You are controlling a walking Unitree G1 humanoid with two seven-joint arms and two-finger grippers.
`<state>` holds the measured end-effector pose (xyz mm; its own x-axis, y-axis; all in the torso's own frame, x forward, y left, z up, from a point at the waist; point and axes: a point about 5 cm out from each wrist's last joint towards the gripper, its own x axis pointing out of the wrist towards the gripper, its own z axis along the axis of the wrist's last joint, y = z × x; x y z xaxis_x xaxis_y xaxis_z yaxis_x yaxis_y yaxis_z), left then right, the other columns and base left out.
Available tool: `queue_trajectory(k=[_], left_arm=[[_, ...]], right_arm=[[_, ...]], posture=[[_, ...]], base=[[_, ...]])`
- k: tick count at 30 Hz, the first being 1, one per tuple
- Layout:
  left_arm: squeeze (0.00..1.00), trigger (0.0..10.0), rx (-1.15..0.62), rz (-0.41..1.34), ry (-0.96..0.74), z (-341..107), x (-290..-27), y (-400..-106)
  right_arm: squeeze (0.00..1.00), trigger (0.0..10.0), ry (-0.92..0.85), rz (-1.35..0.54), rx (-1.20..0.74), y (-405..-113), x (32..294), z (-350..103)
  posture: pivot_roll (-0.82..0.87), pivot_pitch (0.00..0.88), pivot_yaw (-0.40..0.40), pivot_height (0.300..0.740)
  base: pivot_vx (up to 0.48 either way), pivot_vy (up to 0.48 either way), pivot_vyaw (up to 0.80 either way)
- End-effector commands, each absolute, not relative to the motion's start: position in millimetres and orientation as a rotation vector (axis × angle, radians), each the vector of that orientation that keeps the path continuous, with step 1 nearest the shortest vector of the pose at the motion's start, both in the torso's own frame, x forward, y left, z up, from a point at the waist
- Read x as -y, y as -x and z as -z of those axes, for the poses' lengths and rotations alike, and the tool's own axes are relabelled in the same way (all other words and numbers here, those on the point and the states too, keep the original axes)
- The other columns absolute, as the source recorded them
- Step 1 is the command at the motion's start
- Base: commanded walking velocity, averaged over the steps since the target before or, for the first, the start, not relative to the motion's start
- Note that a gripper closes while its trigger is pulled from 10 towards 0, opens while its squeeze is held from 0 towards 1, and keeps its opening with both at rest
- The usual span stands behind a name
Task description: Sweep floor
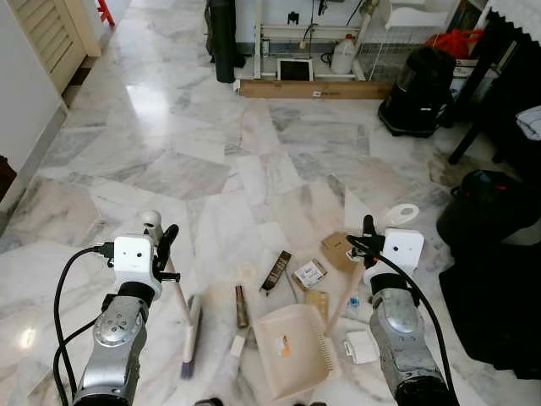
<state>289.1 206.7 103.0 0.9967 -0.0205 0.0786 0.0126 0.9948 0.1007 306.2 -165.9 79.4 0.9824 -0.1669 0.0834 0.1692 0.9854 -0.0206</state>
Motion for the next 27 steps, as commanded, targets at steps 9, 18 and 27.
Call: queue_trajectory(k=[9,18,27], left_arm=[[0.0,10.0,0.022,0.1,-0.042,-98,-202,-287],[0.0,10.0,-0.09,0.17,-0.004,-94,-210,-283],[0.0,10.0,-0.254,0.339,-0.002,-92,-215,-268]], right_arm=[[0.0,10.0,0.062,0.278,0.043,-298,179,-62],[0.0,10.0,0.071,0.299,0.036,-297,177,-56],[0.0,10.0,0.066,0.293,0.032,-299,173,-54]], posture=[[0.03,0.256,-0.02,0.74],[0.04,0.275,-0.017,0.74],[0.06,0.266,-0.015,0.74]], base=[[0.0,0.0,0.0],[0.0,0.0,0.0],[0.0,0.0,0.0]])
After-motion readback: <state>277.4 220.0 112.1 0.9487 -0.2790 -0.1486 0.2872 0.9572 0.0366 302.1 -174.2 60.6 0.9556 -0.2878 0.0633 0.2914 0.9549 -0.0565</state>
